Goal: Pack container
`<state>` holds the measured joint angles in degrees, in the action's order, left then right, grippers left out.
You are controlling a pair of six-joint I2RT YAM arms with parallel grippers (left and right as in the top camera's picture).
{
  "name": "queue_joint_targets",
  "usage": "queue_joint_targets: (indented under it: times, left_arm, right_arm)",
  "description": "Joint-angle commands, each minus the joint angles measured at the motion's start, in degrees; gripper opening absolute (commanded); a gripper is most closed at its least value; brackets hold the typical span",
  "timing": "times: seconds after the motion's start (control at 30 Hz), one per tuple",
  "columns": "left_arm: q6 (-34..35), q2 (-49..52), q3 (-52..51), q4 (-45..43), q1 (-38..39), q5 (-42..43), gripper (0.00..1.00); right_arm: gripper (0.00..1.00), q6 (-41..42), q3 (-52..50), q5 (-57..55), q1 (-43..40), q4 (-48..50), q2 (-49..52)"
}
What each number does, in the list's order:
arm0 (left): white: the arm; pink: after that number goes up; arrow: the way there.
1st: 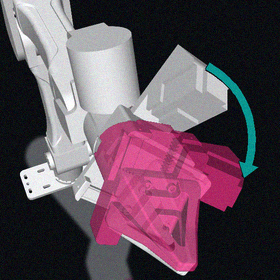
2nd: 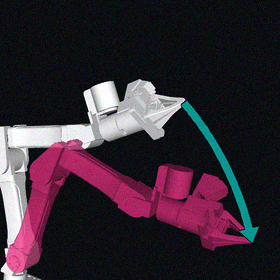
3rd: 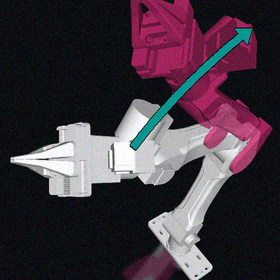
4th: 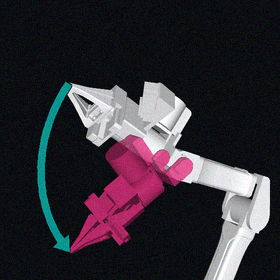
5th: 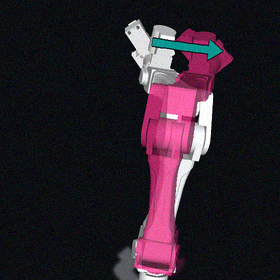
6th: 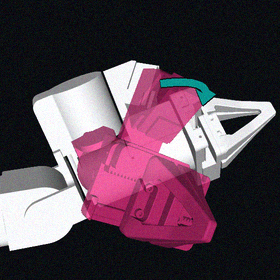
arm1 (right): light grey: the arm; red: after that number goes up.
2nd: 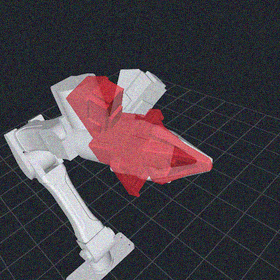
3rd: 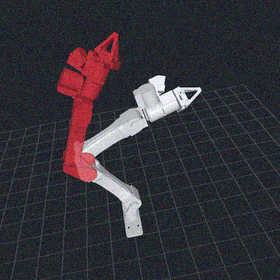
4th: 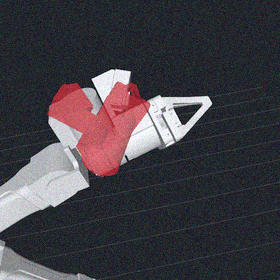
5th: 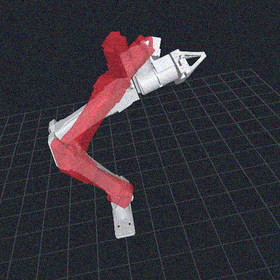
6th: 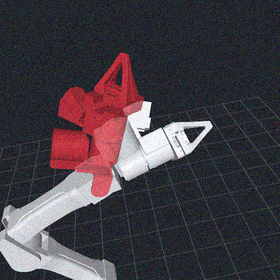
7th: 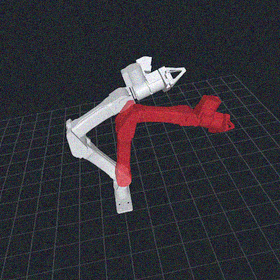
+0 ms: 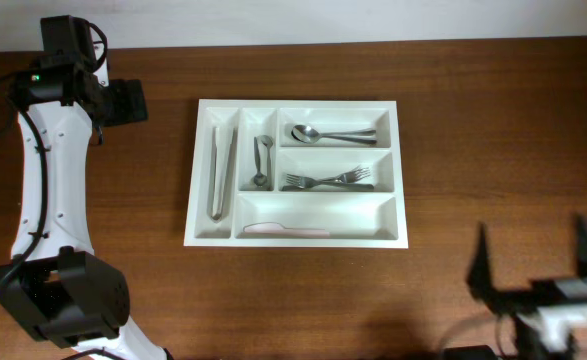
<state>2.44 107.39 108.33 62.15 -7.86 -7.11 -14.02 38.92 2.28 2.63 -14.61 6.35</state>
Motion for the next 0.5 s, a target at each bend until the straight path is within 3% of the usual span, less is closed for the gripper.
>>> queue_joint_targets:
  times: [0.0,0.27,0.47]
  left_arm:
    - [-0.28,0.04,0.15,0.04,-0.09,-0.24,0.99]
    - [-0.31,0.04,0.15,0.02,-0.09,-0.24,0.99]
    - [-0.28,0.04,0.15,0.04,-0.09,-0.22,0.99]
  right_arm:
    - [0.99,-0.02,-9.07,0.46,0.42,0.55,-1.42]
    - [0.99,4.94,-24.65,0.04,0.42,1.14,-5.03]
    - [0.99,5.97,-32.11,-0.81,0.39,8.31,-6.14]
